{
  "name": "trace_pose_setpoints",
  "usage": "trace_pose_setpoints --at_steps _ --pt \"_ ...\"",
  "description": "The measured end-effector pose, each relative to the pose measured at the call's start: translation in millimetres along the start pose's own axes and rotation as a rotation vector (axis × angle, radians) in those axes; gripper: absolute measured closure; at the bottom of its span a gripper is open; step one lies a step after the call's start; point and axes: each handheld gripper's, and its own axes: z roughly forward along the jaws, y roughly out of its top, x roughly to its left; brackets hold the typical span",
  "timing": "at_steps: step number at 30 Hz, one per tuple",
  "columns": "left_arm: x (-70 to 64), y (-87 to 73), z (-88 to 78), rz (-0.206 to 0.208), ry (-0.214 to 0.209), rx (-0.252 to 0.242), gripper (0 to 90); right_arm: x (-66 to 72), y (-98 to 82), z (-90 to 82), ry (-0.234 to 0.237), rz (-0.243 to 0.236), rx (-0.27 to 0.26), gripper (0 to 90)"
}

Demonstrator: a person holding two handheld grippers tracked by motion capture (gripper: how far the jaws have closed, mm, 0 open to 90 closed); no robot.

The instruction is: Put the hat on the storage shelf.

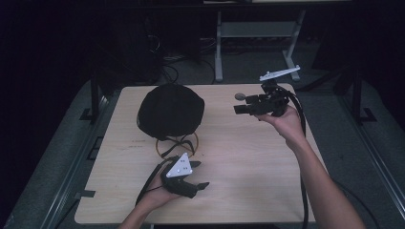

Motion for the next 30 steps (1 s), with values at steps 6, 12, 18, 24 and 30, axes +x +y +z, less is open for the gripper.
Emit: trace_pose_setpoints --at_steps 6,12,18,24,30 --pt "-0.3 -0.4 0.6 0.004 -0.001 0.0 26.0 -2.5 -9.9 1.0 0.001 0.013 0.009 24.1" --pt "-0.1 -0.1 -0.4 0.003 -0.002 0.006 26.0 -5.7 -19.2 0.5 0.004 0.015 0.015 24.1" --pt "-1.1 -0.3 0.5 -0.005 -0.002 -0.003 26.1 -9.8 -32.4 -1.5 0.005 0.033 0.017 24.1" --pt "-1.0 -0.4 1.2 0.0 -0.003 0.004 26.0 -15.2 -45.2 -4.7 0.006 0.049 0.018 24.0" --pt "-1.2 -0.2 0.9 -0.002 -0.003 0.005 26.0 -19.9 -57.6 -8.6 0.005 0.064 0.02 23.8"
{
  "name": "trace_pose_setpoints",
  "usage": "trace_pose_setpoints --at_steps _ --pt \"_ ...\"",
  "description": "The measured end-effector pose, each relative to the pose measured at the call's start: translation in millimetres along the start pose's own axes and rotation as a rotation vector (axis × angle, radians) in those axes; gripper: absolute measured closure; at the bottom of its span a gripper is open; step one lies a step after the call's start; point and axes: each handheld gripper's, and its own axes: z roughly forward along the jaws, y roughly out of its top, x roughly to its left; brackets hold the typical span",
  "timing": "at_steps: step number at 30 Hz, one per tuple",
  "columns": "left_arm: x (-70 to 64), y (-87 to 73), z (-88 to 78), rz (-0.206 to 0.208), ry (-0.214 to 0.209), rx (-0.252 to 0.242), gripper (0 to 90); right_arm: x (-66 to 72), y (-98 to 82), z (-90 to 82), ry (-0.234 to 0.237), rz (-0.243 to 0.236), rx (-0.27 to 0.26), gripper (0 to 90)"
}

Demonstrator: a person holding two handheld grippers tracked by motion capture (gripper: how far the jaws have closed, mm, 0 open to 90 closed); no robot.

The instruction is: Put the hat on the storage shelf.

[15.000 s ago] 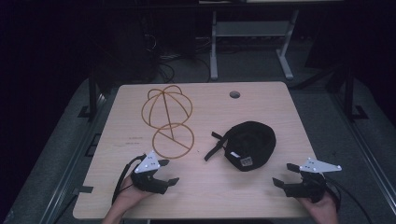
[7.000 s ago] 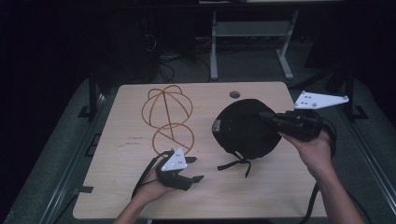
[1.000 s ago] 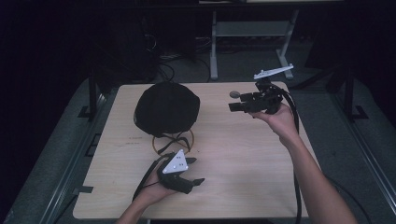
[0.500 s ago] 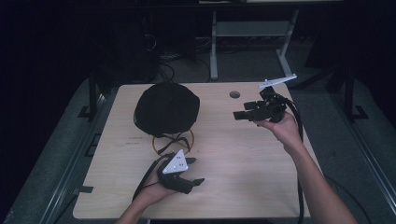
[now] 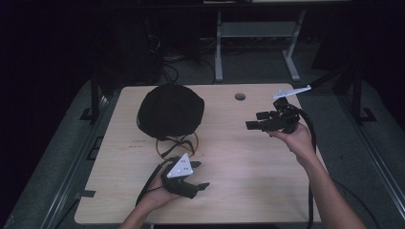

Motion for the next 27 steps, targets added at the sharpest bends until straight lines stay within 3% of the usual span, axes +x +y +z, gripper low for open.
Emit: trace_pose_setpoints --at_steps 27 --pt "-1.2 -0.3 2.6 -0.001 -0.006 0.008 26.0 -15.6 -45.9 -15.7 -0.004 0.048 -0.009 22.9"
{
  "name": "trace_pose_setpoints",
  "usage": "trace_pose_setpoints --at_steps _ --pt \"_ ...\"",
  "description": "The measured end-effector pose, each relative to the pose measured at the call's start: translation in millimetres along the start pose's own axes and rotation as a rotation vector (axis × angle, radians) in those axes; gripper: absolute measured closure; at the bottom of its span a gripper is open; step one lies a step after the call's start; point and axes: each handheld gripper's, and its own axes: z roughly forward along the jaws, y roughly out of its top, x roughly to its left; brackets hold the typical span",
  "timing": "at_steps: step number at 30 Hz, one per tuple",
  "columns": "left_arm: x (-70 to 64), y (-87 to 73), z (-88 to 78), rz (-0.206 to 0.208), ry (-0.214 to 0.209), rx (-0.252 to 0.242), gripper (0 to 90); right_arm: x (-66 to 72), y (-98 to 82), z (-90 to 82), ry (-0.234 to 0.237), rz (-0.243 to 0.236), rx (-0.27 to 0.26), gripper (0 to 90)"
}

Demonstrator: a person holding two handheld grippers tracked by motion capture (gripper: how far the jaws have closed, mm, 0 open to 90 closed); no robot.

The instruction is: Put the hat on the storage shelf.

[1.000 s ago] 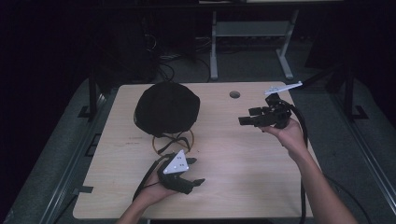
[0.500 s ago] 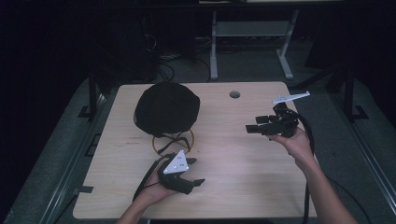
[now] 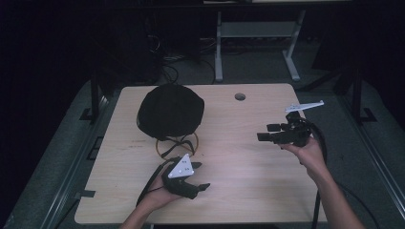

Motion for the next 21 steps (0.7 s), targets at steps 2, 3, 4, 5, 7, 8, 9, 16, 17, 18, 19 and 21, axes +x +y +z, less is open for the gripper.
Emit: trace_pose_setpoints --at_steps 2,3,4,5,7,8,9,16,17,18,19,21 --pt "0.0 -0.1 0.2 0.0 0.0 0.001 26.0 -0.6 -3.7 -2.2 -0.002 0.002 0.001 22.9" --pt "0.0 -0.1 0.4 0.0 0.0 0.001 26.0 -1.5 -7.7 -4.2 0.001 0.008 -0.003 22.7" --pt "-0.2 -0.1 0.7 0.001 0.0 0.001 26.0 -1.5 -7.7 -4.2 0.001 0.008 -0.003 22.7" --pt "-0.4 -0.1 0.8 0.001 0.0 0.002 26.1 -2.1 -11.3 -6.1 0.0 0.009 -0.004 22.4" --pt "-0.6 0.0 1.1 0.0 0.0 0.001 26.0 -2.6 -13.1 -6.8 0.0 0.006 -0.009 22.4" --pt "-0.3 0.1 0.7 0.0 0.0 0.002 26.0 -3.0 -16.5 -8.7 0.001 0.008 -0.01 22.4" --pt "-0.3 0.1 0.7 0.0 0.0 0.002 26.0 -3.0 -16.5 -8.7 0.001 0.008 -0.01 22.4" --pt "-0.1 -0.5 0.7 -0.002 0.002 -0.002 26.0 -4.6 -33.2 -15.0 0.001 0.025 -0.015 22.0" --pt "-0.1 -0.5 0.7 -0.002 0.002 -0.002 26.0 -4.6 -33.2 -15.0 0.001 0.025 -0.015 22.0" --pt "-0.1 -0.5 0.8 -0.003 0.002 -0.002 26.0 -4.8 -35.7 -15.8 -0.002 0.025 -0.015 22.0" --pt "-0.1 -0.6 0.9 -0.003 0.002 -0.003 26.0 -5.4 -40.5 -17.0 -0.006 0.03 -0.01 21.6" --pt "-0.1 -0.7 0.9 -0.004 0.002 -0.003 26.0 -5.8 -43.0 -17.6 -0.008 0.029 -0.011 21.6"
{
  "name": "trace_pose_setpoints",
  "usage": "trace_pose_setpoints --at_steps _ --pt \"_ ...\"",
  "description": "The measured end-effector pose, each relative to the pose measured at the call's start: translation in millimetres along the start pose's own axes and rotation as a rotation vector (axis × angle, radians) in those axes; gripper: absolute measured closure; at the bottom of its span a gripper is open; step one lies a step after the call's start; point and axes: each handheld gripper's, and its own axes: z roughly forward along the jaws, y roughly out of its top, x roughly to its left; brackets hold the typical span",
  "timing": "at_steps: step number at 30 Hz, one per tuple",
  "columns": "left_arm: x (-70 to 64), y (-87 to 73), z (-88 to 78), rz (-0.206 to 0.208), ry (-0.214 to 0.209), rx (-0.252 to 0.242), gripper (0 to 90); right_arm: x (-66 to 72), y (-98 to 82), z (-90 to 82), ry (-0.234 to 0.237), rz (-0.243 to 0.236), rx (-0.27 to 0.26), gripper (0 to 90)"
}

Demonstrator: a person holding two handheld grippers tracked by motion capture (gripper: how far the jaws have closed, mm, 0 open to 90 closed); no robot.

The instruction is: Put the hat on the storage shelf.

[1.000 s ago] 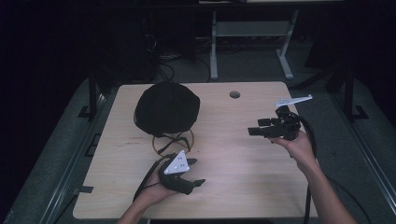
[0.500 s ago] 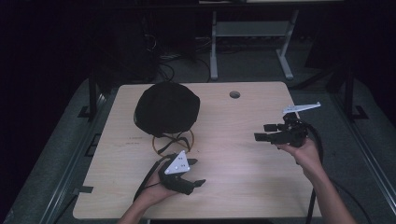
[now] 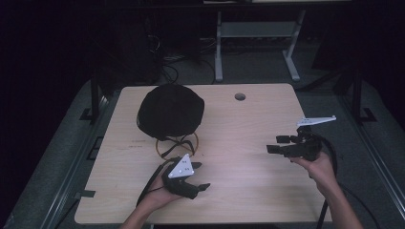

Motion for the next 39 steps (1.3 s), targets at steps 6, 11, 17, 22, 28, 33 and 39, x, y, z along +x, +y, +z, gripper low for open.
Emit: trace_pose_setpoints --at_steps 6,11,17,22,28,33,39 --pt "-0.2 -0.2 0.0 -0.004 -0.001 0.005 25.7 -2.1 -16.0 -3.8 -0.001 0.016 0.001 21.1" --pt "0.1 -0.1 0.2 -0.007 0.002 0.006 24.1 -2.3 -24.7 -5.6 -0.017 0.011 0.003 20.8" --pt "0.0 -0.5 0.5 -0.006 0.001 0.007 24.1 -5.2 -40.4 -8.3 -0.023 0.025 -0.006 20.2" --pt "0.2 -0.8 0.8 -0.009 0.001 0.006 24.0 -10.5 -57.1 -17.1 -0.026 0.049 -0.034 19.3" --pt "-0.2 -1.0 1.7 -0.009 0.0 0.01 24.0 -15.8 -75.3 -24.6 -0.046 0.071 -0.038 19.2" --pt "-0.7 -0.6 2.3 -0.008 -0.005 0.012 24.0 -15.1 -90.2 -29.5 -0.06 0.084 -0.043 19.3" --pt "-0.6 -0.6 2.5 -0.012 -0.006 0.014 24.0 -12.5 -101.5 -30.2 -0.061 0.092 -0.046 19.2"
